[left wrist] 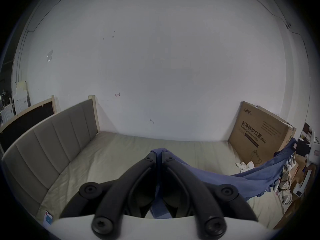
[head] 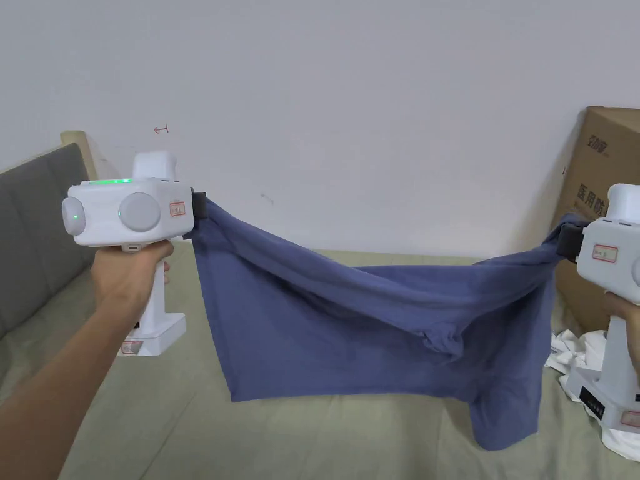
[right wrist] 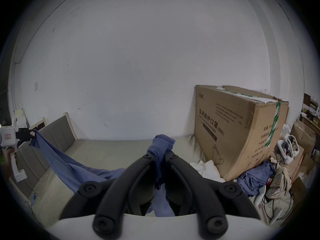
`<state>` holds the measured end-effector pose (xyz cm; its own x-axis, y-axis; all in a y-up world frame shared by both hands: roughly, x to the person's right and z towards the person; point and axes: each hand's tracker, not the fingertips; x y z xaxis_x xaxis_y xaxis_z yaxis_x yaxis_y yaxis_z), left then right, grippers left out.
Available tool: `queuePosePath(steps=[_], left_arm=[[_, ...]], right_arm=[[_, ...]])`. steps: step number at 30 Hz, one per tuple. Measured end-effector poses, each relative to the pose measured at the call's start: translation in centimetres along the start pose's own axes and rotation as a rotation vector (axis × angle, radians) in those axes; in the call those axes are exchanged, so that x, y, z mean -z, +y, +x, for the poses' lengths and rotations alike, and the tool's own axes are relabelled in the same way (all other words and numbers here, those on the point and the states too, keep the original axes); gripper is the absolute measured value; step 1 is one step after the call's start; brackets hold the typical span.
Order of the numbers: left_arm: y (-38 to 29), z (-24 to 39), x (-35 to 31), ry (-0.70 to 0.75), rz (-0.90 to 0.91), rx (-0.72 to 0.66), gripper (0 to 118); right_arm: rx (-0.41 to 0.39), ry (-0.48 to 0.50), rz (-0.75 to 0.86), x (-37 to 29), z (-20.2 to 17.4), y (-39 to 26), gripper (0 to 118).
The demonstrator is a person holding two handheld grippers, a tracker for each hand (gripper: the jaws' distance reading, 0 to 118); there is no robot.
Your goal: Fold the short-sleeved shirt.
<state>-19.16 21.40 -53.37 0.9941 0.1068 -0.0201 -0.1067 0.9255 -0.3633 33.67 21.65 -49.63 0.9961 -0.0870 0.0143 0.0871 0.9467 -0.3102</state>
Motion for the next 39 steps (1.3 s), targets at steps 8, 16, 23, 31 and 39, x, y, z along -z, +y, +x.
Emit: queuePosePath(steps=[8,16,23,31,39], left_arm=[[-8.0,-0.5,2.4,-0.01,-0.101,-0.072,9],[-17.7,-2.0,-0.2,-0.021,-0.215,-0.12,9],[-25.2,-4.9,-5.4,-0.01,-0.265,-0.186,9],[-31.6,-6.3,-13.3,0.023,-0.287,-0.216,9],[-35.5,-7.1,-20.6,0.042,-0.293,-0.225,9]], right_arm=[[0.052,0.016,-0.079,2.0,0.7,-7.7,11],[0.104,0.004,-0.199,-0.2,2.2,-17.3,11],[0.156,0.004,-0.239,-6.2,3.5,-23.3,11],[0.195,0.004,-0.259,-14.0,3.6,-28.3,11],[0.23,-0.002,-0.299,-20.1,3.9,-32.3,11]])
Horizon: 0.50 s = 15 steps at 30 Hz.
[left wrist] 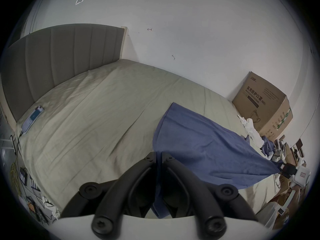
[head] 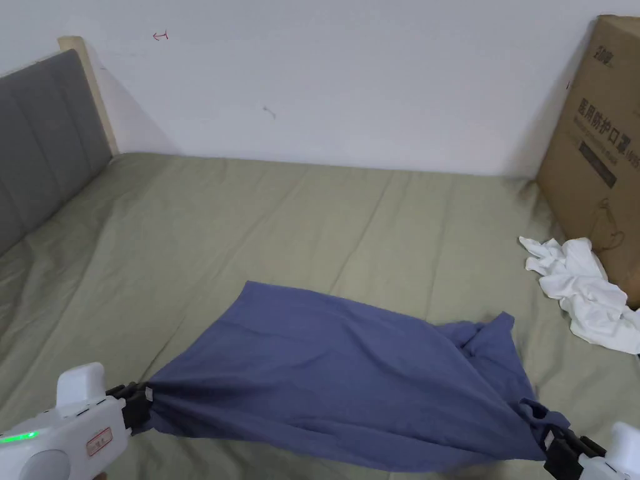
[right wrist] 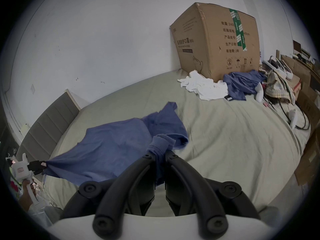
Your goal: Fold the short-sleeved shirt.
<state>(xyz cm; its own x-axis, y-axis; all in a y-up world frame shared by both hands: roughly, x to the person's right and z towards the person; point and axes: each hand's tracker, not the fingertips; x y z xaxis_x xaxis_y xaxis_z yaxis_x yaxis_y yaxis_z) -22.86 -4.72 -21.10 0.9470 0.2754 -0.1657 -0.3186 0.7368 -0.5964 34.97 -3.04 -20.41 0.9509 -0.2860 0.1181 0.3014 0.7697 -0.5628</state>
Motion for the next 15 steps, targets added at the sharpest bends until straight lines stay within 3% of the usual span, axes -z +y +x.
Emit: queuePosePath(steps=[8,15], left_arm=[[-4.5,-2.1,-3.3,0.028,-0.025,-0.045,9],[-7.1,-3.1,-2.9,0.1,-0.112,-0.025,8]], right_arm=[[0.064,-0.018,-0.038,-3.3,1.8,-4.2,11],[0.035,-0.084,-0.147,-2.1,2.2,-6.8,11]])
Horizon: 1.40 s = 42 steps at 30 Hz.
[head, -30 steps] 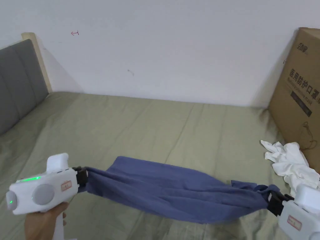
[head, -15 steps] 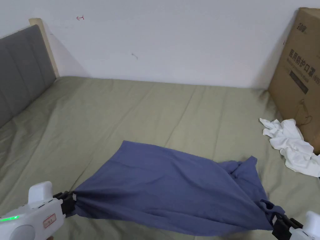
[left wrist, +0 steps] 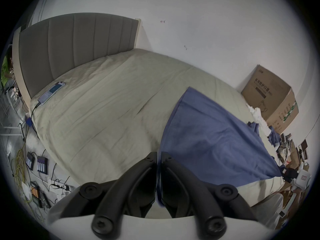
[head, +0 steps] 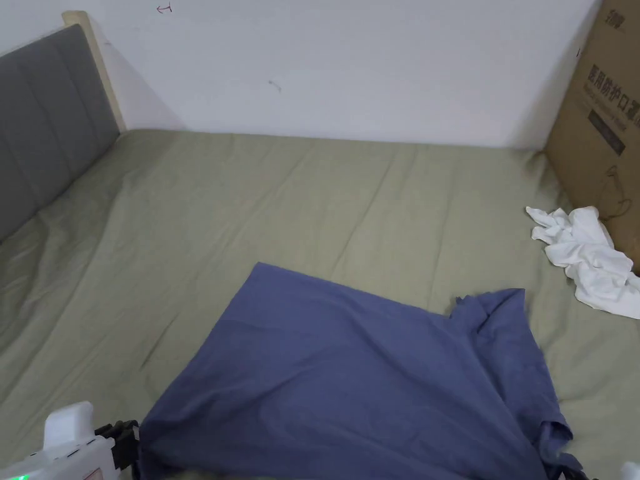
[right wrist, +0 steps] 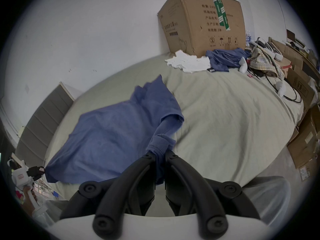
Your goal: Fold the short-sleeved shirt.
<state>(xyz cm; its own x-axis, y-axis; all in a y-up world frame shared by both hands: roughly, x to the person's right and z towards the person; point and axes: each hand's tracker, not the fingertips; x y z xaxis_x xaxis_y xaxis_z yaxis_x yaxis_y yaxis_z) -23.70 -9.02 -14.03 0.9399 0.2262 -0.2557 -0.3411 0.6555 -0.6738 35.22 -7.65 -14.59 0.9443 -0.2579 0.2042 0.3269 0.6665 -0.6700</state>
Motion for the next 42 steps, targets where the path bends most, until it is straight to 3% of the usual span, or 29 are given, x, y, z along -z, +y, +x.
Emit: queuePosePath(steps=[10,12,13,15,16,17,18,21,31,34,36,38,40,42], left_arm=[[-0.1,1.2,3.3,-0.005,-0.11,-0.065,8],[0.1,1.5,3.3,-0.005,-0.112,-0.072,9],[0.3,1.7,3.2,-0.009,-0.115,-0.077,17],[0.8,2.3,2.7,-0.02,-0.11,-0.094,81],[1.1,2.6,2.2,-0.037,-0.068,-0.113,93],[1.5,2.9,1.9,-0.057,-0.046,-0.113,93],[2.0,3.2,1.6,-0.068,-0.033,-0.113,95],[3.5,4.4,0.5,-0.078,0.001,-0.064,118],[9.6,9.8,-2.9,-0.168,0.182,0.103,118],[11.6,11.9,-3.7,-0.19,0.237,0.133,117],[12.3,13.0,-4.0,-0.203,0.294,0.146,104],[12.7,13.8,-4.2,-0.219,0.344,0.168,83],[13.0,14.7,-3.9,-0.208,0.378,0.2,77],[13.5,15.5,-3.3,-0.198,0.386,0.24,31]], right_arm=[[-0.013,-0.084,-0.128,3.7,0.4,-0.6,12],[-0.026,-0.11,-0.124,3.2,0.1,-0.3,18],[-0.04,-0.119,-0.113,3.0,0.1,0.0,30],[-0.058,-0.118,-0.1,2.7,0.1,0.6,86],[-0.066,-0.107,-0.083,2.2,0.1,1.0,108],[-0.073,-0.095,-0.042,1.6,0.0,1.4,116],[-0.081,-0.086,-0.019,1.2,-0.1,2.0,116],[-0.095,-0.072,0.032,-0.3,-0.7,3.8,116],[-0.134,0.059,0.32,-6.2,-5.0,10.8,118],[-0.152,0.054,0.4,-7.5,-6.4,12.1,118],[-0.193,0.045,0.429,-7.8,-7.1,12.7,118],[-0.213,0.011,0.441,-7.9,-7.9,13.1,111],[-0.235,-0.005,0.475,-7.9,-8.4,13.3,108],[-0.235,-0.022,0.483,-7.7,-9.1,13.5,66]])
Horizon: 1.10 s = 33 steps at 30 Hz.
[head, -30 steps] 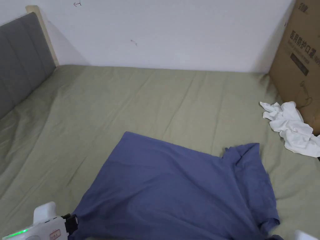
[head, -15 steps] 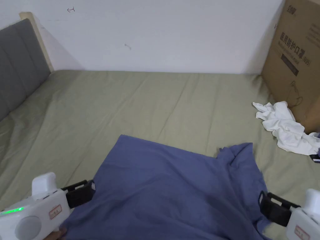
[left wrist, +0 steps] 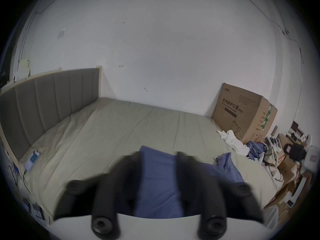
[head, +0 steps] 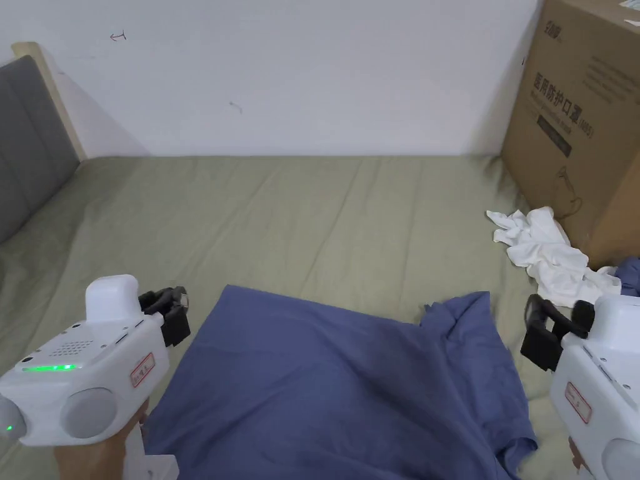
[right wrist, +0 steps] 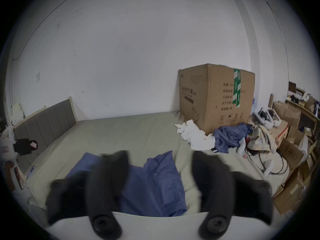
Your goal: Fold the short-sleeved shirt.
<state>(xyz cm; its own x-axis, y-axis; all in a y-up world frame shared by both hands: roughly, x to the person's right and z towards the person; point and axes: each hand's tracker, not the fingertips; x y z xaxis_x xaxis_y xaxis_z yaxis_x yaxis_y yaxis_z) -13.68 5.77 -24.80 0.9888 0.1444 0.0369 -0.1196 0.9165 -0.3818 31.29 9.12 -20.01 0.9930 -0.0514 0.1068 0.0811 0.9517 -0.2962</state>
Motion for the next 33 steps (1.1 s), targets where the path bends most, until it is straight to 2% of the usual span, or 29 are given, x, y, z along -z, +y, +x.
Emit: queuePosePath(steps=[1,2,3,11,19,23,24,26,27,28,29,31,33], left_arm=[[0.1,0.1,0.4,-0.004,0.002,0.002,14],[0.1,0.1,1.0,-0.031,-0.006,-0.002,11],[0.2,0.2,1.6,-0.056,-0.022,-0.022,7],[0.9,-0.6,10.0,-0.11,-0.137,-0.068,5],[1.5,-2.9,24.1,-0.055,-0.365,0.027,5],[1.0,-4.2,29.8,-0.048,-0.467,-0.001,5],[0.8,-4.4,31.2,-0.038,-0.483,0.014,9],[0.2,-4.8,33.5,-0.02,-0.53,0.024,49],[-0.2,-4.9,34.7,-0.009,-0.576,0.017,61],[-0.6,-4.9,35.7,0.015,-0.598,0.003,61],[-0.9,-5.0,36.4,0.016,-0.591,0.002,92],[-1.7,-5.1,37.5,0.021,-0.598,-0.006,97],[-2.2,-5.3,38.6,0.036,-0.648,-0.023,109]], right_arm=[[0.003,0.004,0.002,0.3,0.1,0.0,44],[0.016,-0.004,0.017,0.6,0.0,-0.1,15],[0.029,0.019,0.027,0.9,0.1,-0.1,5],[0.045,0.016,-0.012,4.7,0.0,-0.3,2],[0.05,-0.009,-0.079,9.5,0.4,-1.2,2],[0.037,-0.034,-0.128,12.3,0.7,-2.1,2],[0.036,-0.04,-0.137,12.7,0.8,-2.3,2],[0.038,-0.052,-0.154,13.6,1.0,-2.9,2],[0.04,-0.056,-0.163,14.1,1.3,-3.2,2],[0.042,-0.059,-0.173,14.5,1.5,-3.6,2],[0.042,-0.061,-0.182,14.8,1.6,-3.9,2],[0.037,-0.068,-0.201,15.5,2.0,-4.5,2],[0.037,-0.072,-0.211,15.8,2.3,-5.0,2]])
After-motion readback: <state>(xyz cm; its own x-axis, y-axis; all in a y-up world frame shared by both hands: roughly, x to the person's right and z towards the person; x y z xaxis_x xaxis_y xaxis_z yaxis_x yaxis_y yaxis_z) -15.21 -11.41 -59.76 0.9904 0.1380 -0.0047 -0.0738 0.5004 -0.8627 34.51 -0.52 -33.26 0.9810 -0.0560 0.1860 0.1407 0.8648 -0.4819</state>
